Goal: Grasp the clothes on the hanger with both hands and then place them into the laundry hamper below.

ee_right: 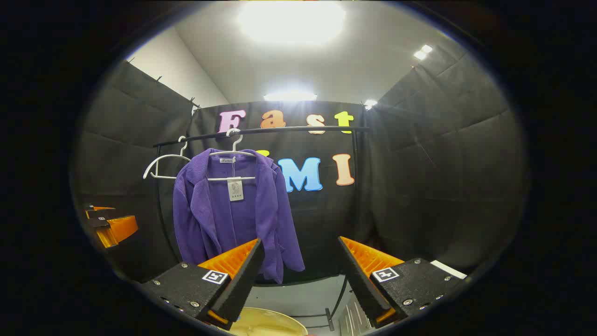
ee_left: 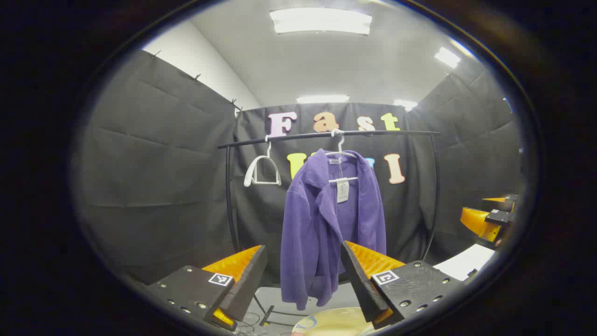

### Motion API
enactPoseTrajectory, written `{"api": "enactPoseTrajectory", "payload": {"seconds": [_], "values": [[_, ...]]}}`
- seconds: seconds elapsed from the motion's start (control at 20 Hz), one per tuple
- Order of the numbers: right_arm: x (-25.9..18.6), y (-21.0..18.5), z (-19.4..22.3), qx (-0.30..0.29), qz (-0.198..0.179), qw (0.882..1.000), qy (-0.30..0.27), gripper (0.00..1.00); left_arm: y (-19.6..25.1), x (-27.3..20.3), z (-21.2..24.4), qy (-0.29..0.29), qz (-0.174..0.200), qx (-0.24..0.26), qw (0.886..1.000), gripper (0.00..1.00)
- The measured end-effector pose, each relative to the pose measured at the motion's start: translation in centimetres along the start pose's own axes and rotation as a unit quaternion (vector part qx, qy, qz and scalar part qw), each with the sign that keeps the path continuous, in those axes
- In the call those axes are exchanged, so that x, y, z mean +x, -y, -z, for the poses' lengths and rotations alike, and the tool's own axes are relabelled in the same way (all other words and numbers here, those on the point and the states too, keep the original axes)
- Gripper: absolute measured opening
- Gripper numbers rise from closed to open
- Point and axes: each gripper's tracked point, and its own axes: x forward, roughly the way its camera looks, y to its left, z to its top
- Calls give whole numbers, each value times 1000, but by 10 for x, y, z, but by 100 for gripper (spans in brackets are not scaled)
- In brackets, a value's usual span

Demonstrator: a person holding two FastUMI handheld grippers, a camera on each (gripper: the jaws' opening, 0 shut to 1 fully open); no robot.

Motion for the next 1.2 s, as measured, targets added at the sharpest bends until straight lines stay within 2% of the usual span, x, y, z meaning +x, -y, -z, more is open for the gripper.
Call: {"api": "enactPoseTrajectory", "payload": {"seconds": [0.5, 0.55, 0.65, 0.7, 0.75, 0.8, 0.9, 0.95, 1.2], "values": [[4, 4, -1, 2, 5, 1000, 4, 96, 2, 0, 4, 3, 0, 4, 1000, 92], [3, 4, -1, 2, 6, 1000, 6, 96, 2, 2, 5, 2, -1, 4, 1000, 98], [4, 4, -2, 3, 9, 1000, 12, 96, 0, 5, 5, 2, -2, 3, 1000, 98], [5, 4, -3, 2, 9, 1000, 14, 96, -1, 7, 4, 3, -2, 3, 1000, 92], [7, 5, -2, 1, 11, 1000, 15, 96, -2, 9, 3, 4, -4, 4, 1000, 92], [7, 5, -3, 0, 11, 1000, 15, 96, -4, 10, 2, 4, -5, 6, 1000, 98], [9, 3, -5, -1, 11, 1000, 18, 96, -4, 17, -1, 7, -6, 6, 1000, 98], [10, 1, -5, -1, 9, 1000, 20, 94, -4, 20, -4, 8, -7, 7, 1000, 92], [21, -8, -14, 14, -11, 1000, 21, 96, -3, 52, -18, 11, -16, 10, 1000, 92]]}}
